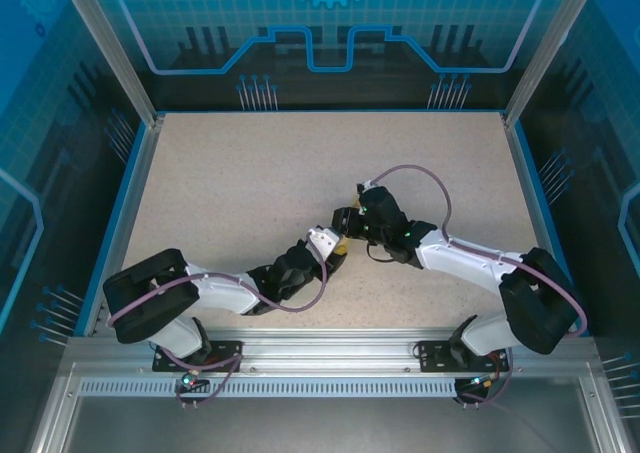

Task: Fold the paper box

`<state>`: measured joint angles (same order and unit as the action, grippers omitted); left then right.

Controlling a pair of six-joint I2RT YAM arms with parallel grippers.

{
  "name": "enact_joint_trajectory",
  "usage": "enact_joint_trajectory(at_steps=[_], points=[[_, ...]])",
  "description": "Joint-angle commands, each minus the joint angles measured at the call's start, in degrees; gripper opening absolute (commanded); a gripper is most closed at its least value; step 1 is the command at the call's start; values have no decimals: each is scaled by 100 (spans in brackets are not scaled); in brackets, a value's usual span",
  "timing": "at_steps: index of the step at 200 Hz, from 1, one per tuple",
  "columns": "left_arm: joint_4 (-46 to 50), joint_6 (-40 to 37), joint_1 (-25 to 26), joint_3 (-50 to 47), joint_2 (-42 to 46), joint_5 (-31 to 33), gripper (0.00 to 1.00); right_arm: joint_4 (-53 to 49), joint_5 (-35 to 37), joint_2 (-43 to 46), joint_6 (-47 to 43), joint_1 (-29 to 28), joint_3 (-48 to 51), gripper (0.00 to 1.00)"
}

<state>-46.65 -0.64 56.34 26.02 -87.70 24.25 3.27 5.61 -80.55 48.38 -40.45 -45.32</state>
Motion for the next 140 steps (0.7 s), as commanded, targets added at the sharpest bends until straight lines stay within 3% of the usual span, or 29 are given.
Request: enact_joint_trajectory(at_steps=[1,41,83,118,140], points=[[-301,-104,-93,-139,166,-201,42,-228,22,317,-175,75,-121,43],[-279,-68,-251,-185,283,-476,41,-615,6,733,-435,217,-365,56],[-190,-57,-549,-242,535,-1121,35,-999,25,1250,-982,572,-411,61],[7,-155,-817,-230,836,-1469,35,-1453,-668,1262,-1777,1009,-833,63],[226,-239,-1097,-170,1036,-2123,34,-1726,-1104,1099,-2369,1224,-1118,64]])
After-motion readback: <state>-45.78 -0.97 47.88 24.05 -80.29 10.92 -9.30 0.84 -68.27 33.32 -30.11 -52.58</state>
